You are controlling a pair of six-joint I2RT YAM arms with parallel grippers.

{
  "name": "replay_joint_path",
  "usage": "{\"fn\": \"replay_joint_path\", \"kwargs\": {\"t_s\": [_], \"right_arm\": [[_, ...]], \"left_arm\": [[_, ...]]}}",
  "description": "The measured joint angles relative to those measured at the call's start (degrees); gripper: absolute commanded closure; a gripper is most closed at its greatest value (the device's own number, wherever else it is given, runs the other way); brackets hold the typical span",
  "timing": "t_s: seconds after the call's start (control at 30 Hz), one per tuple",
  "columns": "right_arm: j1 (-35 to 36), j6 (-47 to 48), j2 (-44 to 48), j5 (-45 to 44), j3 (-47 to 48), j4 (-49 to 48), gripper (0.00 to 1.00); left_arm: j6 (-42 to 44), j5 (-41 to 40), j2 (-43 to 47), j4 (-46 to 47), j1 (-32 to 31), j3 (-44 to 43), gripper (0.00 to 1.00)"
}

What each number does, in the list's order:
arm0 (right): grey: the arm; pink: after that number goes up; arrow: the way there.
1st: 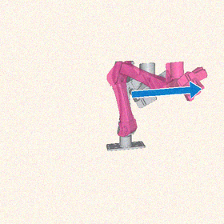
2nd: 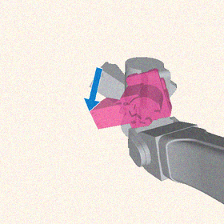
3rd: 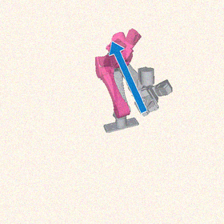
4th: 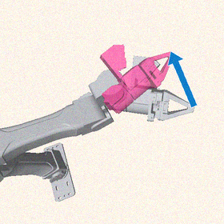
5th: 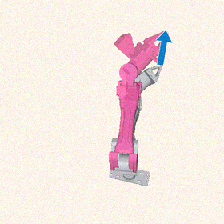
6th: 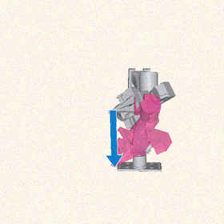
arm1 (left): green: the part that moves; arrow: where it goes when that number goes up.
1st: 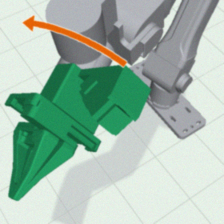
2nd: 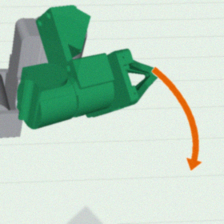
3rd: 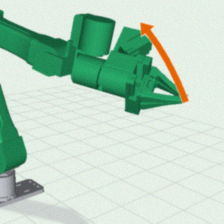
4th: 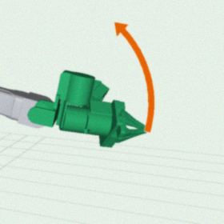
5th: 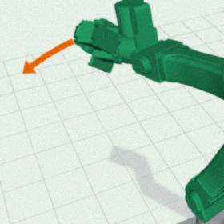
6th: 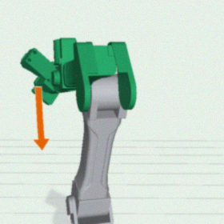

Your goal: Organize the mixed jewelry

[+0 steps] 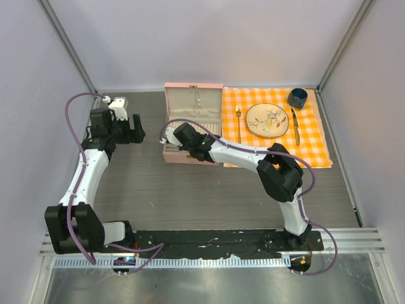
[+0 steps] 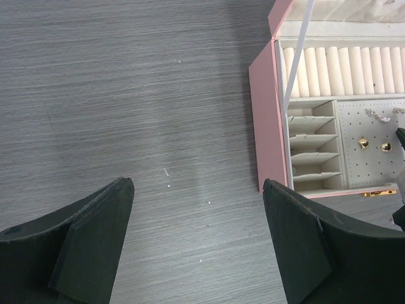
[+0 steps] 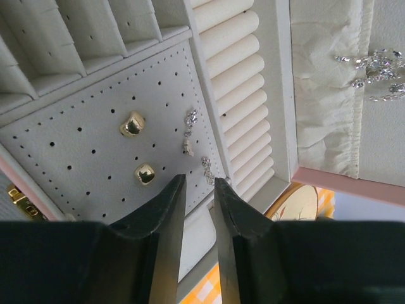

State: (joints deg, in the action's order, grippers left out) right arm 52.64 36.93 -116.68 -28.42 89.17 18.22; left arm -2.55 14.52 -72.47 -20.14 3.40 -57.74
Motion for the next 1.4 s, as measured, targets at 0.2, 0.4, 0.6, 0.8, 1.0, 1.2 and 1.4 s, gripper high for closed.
{"fn": "replay_joint_path", "kwargs": {"t_s": [0.2,0.4,0.6,0.8,1.0,1.2,1.4], "right_arm": [[0.15,0.02,1.64,-1.01,0.0,0.63,0.67],[-0.2,0.02,5.55,-2.27,-0.02,0.48,0.65],[-2.43,-0.59,9.01,-2.32,-0.07,-0.02,0.6],[-8.33,-3.56,11.72,0.26,-0.39,0.7,0.5],[-15.65,-8.66,16.0,6.03,-1.01,2.64,0.39],[-22.32,-13.53,20.09,12.57,-3.04,4.09,0.16],[-26.4,-17.05,21.22,17.79,-4.72,5.05,0.15]], "left_arm": [[0.0,0.02,0.0,0.0,0.0,0.0,0.12],[-0.02,0.9,-0.2,0.13,0.0,-0.13,0.12],[-0.39,4.07,-3.54,1.14,0.02,-2.1,0.12],[-2.14,8.79,-8.33,3.76,0.02,-4.52,0.11],[-4.87,14.64,-12.66,7.91,0.02,-6.75,0.1],[-7.37,20.65,-19.06,11.82,0.0,-12.74,0.0],[-8.0,26.25,-27.91,16.37,-0.44,-21.79,0.0]]}}
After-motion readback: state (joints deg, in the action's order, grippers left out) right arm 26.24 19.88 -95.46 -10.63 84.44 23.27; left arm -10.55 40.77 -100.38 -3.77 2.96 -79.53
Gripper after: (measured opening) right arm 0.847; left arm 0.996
